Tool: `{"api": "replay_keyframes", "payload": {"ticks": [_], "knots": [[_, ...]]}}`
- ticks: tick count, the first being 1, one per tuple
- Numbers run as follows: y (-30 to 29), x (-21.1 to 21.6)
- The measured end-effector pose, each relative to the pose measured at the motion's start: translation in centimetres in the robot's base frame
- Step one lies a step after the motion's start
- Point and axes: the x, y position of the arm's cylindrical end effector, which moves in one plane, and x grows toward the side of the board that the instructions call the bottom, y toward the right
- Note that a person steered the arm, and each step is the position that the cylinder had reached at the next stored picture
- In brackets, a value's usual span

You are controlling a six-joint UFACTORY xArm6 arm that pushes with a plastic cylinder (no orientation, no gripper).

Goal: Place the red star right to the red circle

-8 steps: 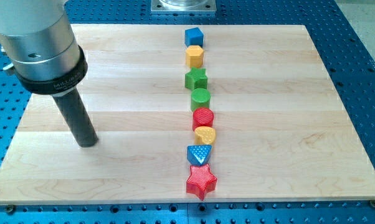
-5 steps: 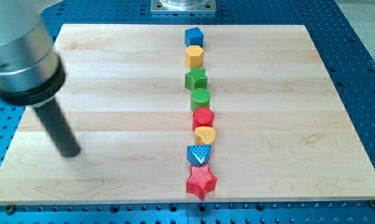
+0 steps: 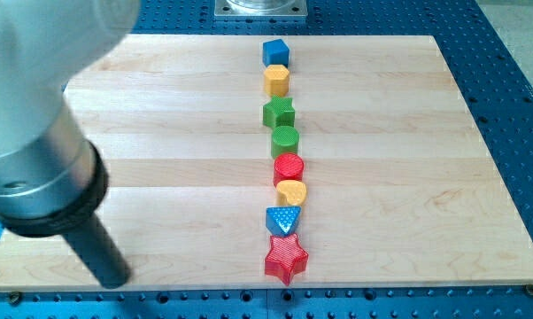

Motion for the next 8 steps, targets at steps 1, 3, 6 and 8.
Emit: {"api": "replay_keyframes", "payload": {"ticks": [1,3,6,8], "knots": [[6.5,0.0],[20.7,0.0],[25.7,-9.0],[29.6,-8.6]]}}
